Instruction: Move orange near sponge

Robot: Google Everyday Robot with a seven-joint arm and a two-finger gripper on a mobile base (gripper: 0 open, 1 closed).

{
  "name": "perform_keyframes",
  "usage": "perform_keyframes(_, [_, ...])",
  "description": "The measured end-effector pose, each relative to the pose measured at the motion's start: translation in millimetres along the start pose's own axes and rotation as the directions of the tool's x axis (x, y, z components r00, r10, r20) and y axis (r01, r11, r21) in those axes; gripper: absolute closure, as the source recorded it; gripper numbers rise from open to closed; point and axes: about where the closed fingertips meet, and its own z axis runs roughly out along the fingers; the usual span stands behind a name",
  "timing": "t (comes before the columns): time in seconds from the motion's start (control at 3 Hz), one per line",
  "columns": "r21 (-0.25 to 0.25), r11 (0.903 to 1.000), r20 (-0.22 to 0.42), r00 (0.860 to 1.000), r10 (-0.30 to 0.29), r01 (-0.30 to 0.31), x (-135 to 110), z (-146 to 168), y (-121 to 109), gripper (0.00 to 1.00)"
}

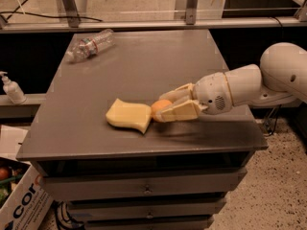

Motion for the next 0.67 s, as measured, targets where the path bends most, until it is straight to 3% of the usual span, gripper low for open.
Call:
perform_keyframes(0.33, [0.007, 1.0, -0.007, 1.0, -0.002, 0.002, 3.4, -2.1, -3.1, 0.0])
perform_keyframes(0.67, [0.009, 1.0, -0.01, 1.0, -0.001, 0.001, 5.0, -3.0, -3.8, 0.0])
